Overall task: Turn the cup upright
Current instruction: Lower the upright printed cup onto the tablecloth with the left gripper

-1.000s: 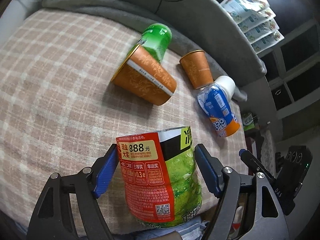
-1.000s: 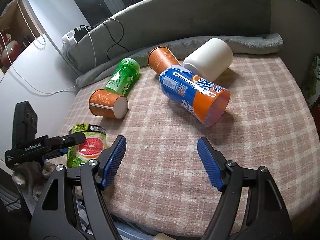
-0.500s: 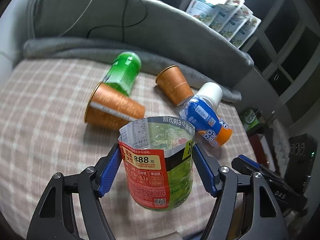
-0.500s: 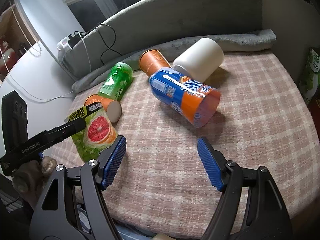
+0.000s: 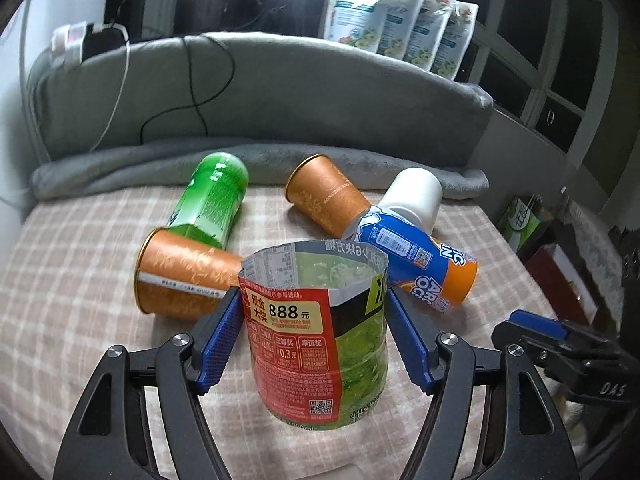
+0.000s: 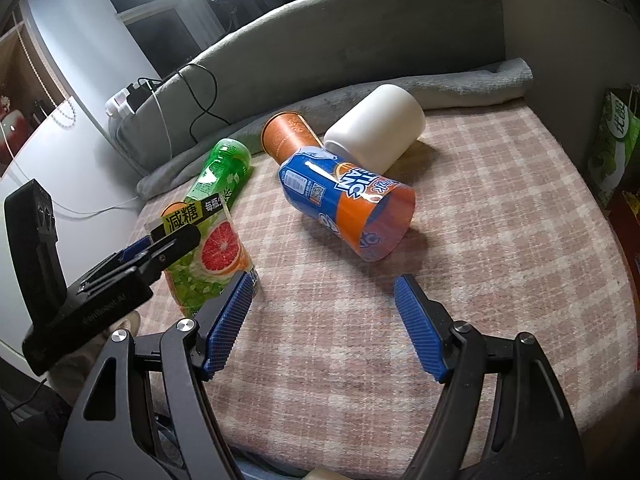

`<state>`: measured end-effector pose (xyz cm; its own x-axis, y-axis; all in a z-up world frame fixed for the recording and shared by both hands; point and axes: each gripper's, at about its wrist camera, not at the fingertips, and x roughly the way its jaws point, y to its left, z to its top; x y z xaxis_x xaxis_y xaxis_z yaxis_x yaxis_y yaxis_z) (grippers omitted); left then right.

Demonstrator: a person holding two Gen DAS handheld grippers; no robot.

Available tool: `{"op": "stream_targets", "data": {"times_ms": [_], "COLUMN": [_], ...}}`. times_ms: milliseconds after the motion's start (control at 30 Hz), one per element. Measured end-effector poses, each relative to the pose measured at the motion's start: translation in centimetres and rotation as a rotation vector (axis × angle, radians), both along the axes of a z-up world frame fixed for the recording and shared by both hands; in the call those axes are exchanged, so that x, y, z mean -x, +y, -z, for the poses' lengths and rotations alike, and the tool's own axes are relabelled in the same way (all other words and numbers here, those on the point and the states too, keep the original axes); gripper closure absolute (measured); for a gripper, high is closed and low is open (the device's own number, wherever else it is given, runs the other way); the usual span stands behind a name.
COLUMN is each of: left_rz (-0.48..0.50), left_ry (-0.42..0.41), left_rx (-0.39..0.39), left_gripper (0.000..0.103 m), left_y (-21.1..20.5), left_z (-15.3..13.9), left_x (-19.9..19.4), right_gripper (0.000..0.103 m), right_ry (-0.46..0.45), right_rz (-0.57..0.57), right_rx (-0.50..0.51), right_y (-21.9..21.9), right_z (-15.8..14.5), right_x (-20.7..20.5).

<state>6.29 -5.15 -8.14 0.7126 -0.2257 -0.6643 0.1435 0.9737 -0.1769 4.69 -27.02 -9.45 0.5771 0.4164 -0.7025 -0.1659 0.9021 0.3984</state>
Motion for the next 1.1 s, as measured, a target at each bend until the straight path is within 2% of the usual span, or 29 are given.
{"op": "stream_targets", "data": {"times_ms": [133, 367, 1100], "left_rz": [0.013, 0.023, 0.083], "left_ry": [-0.025, -0.022, 0.063], "left_rx": [-0.034, -0.038, 0.041], "left_gripper": [0.032, 0.032, 0.032], "left_y": [-0.6, -0.7, -0.2], "left_z": [0.0, -0.2, 0.1], "left_x": [0.3, 0.8, 2.6], "right_gripper": [0.027, 0.027, 0.027], "right_ry": [-0.003, -0.009, -0.033], "right_rz": [0.006, 0.004, -0.004], "right_rx": [-0.003, -0.003, 0.003], "right_y": [-0.1, -0.1, 0.7], "right_z": [-0.1, -0.3, -1.5], "right_x": [0.1, 0.3, 1.5]}}
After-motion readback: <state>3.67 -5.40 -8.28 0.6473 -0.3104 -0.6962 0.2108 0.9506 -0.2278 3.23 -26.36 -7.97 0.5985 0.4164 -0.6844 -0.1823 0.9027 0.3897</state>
